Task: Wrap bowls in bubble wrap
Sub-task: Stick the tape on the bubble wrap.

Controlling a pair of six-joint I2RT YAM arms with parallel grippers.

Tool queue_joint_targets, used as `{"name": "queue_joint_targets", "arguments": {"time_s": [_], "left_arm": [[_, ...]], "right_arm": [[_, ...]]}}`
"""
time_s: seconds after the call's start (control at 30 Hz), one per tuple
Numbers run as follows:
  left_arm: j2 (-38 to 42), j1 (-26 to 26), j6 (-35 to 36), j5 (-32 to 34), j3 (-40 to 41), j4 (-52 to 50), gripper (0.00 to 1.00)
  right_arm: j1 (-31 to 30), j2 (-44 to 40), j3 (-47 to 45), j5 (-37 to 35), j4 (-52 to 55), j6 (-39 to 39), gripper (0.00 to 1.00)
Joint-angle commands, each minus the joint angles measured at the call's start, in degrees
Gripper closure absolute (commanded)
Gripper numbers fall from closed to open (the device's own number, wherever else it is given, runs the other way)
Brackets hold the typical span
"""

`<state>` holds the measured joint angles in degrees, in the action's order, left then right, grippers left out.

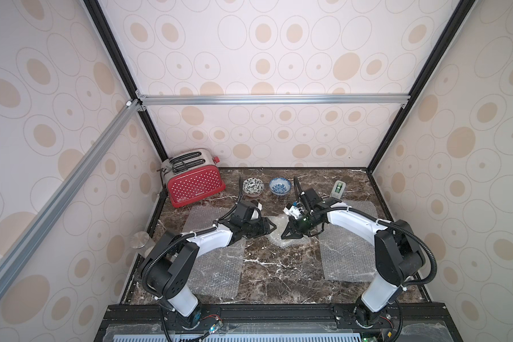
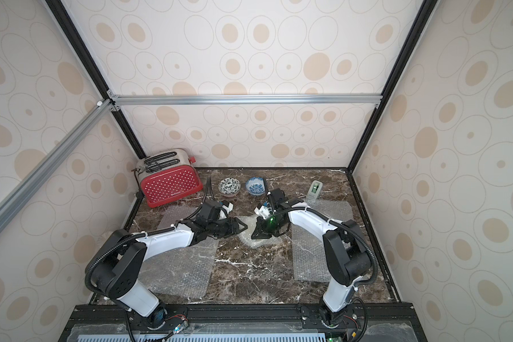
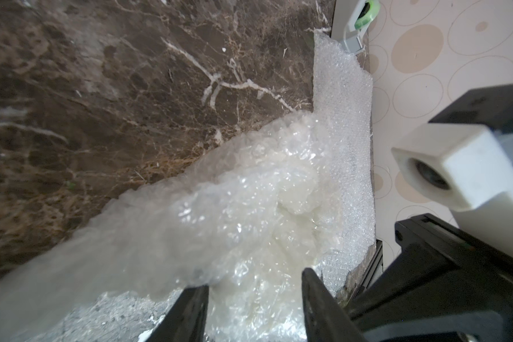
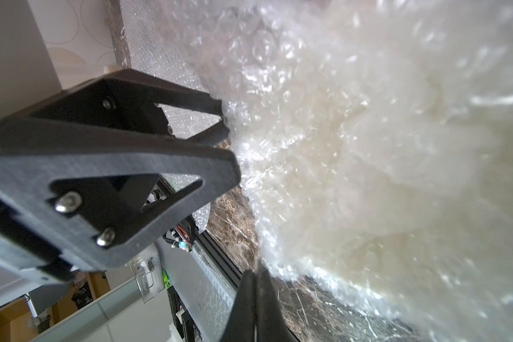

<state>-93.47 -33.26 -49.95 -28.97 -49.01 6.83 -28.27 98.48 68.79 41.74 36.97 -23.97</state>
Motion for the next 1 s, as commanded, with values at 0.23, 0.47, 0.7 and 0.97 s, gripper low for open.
{"name": "queue_joint_targets", "arguments": {"time_s": [0.23, 0.47, 0.7, 0.97], "left_arm": [[-1.40, -0.42, 0.34, 0.14, -1.50, 0.20, 0.50], [-0.93, -0.49, 0.38, 0.14, -2.31, -0.37, 0.50], [1.31, -0.44, 0.77, 0.31, -3.78, -2.77, 0.49], [6.54, -0.78, 2.40, 2.49, -5.21, -9.00, 0.46]], "right_arm": [[3.80, -2.32, -0.95, 4.93, 4.14, 2.56, 0.95], [5.19, -1.01, -1.17, 3.51, 8.60, 6.02, 0.95], [6.44, -0.02, -3.00, 2.90, 8.00, 6.66, 0.95], [6.65, 1.61, -3.36, 3.65, 5.51, 6.03, 0.94]]}}
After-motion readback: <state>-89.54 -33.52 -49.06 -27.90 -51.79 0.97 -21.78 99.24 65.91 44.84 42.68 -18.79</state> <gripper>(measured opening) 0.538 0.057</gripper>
